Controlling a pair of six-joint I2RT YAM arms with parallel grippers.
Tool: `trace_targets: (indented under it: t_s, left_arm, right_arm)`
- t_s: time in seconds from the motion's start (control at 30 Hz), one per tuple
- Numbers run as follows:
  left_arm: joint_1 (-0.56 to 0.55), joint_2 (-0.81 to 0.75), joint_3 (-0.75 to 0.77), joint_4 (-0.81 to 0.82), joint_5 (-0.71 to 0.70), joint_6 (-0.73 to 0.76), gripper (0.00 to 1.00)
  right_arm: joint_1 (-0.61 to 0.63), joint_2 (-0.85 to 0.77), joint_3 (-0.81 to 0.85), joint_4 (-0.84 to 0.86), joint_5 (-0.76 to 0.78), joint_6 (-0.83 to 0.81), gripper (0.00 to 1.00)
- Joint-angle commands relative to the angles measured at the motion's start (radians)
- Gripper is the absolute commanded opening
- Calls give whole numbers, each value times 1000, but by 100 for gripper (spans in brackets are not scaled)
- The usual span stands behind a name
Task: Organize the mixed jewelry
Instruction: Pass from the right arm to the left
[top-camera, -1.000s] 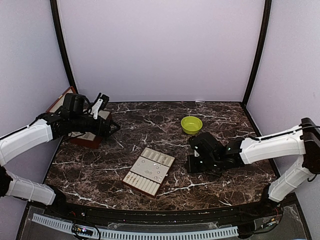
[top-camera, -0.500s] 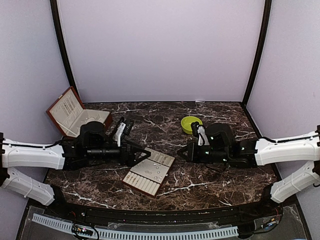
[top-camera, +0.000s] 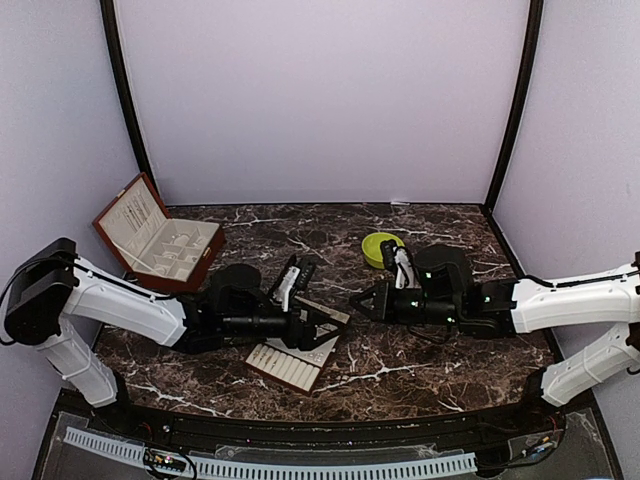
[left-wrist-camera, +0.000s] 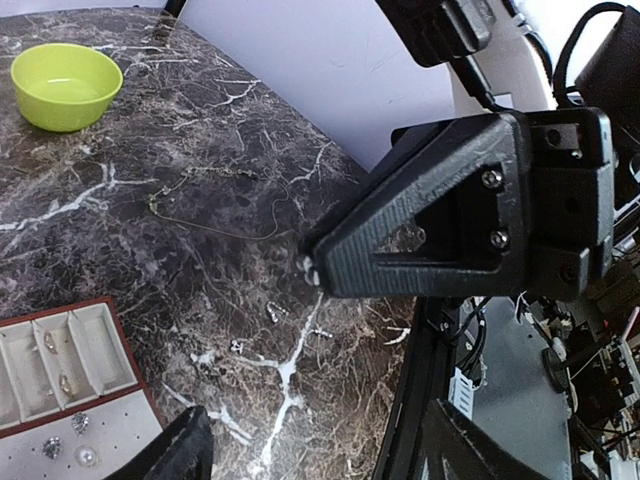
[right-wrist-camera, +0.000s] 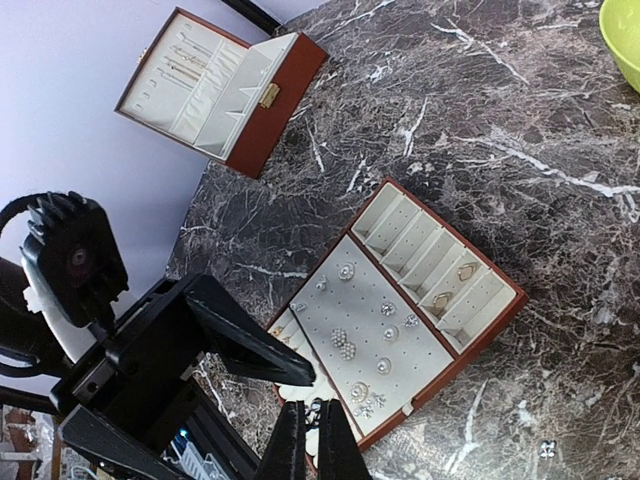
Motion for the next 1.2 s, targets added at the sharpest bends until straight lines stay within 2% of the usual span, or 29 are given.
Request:
trace_targets:
  t_s: [0.0,0.23,0.6,0.93,1.17]
  left_arm:
    - [-7,55,55,101,31,-24,72]
    - [-8,124,109,128,60,-15,60]
    - [-7,154,127,144,53,-7,30]
    - [-8,160,128,170,34,2,21]
    - [-8,152,126,176,2,22,18]
  right_arm:
    - [9,-20,-11,46,-35,-5,0]
    - [11,-28,-13,45,-43,-9,0]
    - [13,-29,-20,59,-61,5,0]
    - [13,-24,-26,66,-79,43,0]
    - [13,-24,-45,70,-84,99,0]
